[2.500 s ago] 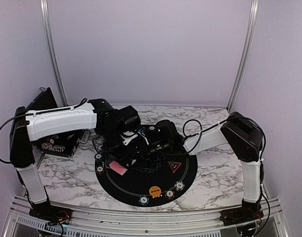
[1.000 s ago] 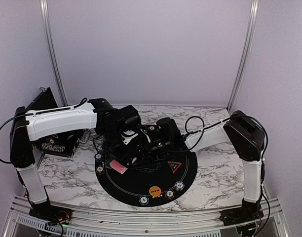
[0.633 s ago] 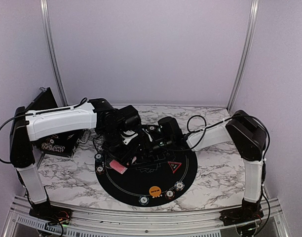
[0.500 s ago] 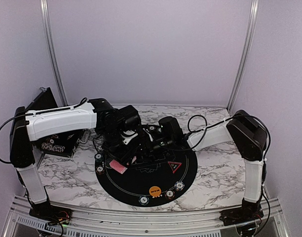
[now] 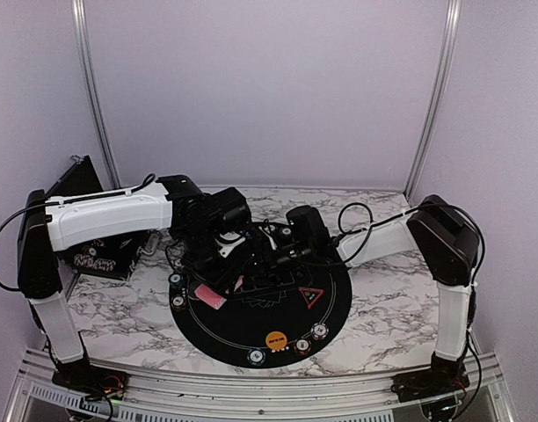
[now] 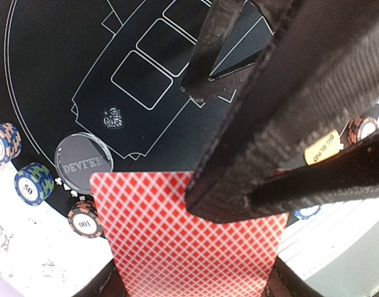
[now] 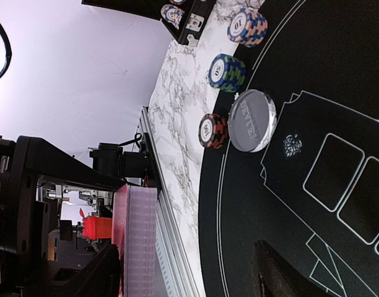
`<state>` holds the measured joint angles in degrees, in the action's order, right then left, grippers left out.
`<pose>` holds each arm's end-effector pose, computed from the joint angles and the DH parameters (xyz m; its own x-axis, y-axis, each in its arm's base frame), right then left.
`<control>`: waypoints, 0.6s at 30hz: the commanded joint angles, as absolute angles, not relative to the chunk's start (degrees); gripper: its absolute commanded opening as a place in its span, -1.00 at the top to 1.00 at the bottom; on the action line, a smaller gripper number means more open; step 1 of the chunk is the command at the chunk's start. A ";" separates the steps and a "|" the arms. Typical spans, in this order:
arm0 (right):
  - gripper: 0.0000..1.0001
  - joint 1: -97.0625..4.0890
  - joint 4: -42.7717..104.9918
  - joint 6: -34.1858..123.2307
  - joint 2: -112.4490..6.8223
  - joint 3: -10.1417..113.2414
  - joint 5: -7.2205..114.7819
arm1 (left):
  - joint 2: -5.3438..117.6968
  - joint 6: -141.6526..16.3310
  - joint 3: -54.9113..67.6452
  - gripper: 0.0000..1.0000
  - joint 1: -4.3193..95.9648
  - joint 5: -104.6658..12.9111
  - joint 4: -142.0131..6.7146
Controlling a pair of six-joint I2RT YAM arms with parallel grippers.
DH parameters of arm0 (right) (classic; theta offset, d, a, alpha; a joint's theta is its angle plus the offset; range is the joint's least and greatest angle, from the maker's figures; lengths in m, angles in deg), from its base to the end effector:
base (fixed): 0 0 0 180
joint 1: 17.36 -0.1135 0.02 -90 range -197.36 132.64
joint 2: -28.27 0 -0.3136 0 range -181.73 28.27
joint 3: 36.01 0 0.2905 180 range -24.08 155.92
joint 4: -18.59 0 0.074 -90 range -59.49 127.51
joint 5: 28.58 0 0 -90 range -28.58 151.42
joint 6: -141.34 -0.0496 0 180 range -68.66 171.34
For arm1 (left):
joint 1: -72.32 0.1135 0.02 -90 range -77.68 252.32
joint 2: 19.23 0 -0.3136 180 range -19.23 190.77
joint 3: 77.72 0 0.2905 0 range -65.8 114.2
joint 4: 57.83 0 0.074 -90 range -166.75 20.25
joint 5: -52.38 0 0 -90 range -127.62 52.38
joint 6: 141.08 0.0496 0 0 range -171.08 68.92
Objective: Distribute texas hold em gaming equipment
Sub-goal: Pick up the poker card from the face-down deck piles.
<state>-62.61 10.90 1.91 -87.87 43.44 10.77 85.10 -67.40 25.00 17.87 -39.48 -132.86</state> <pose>0.3130 0.3703 0.1703 -0.9257 -0.2497 -0.2841 -0.3433 0.2395 0.9082 0.2409 -0.3399 0.2890 -0.7726 0.5981 -0.2129 0.6256 0.7743 -0.0952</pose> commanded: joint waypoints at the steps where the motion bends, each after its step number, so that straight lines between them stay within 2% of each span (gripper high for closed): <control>1: -0.41 -62.81 11.29 2.58 -85.46 43.94 11.06 | 84.39 -67.57 25.25 -0.05 17.65 -38.93 -134.40; 18: -0.45 -66.82 11.14 1.94 -89.58 47.32 10.76 | 84.49 -67.43 25.94 -0.05 17.64 -39.11 -134.45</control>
<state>-66.61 10.88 1.78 -88.04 45.24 10.51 85.10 -67.35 25.00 17.87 -39.51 -133.32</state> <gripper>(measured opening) 0.728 0.657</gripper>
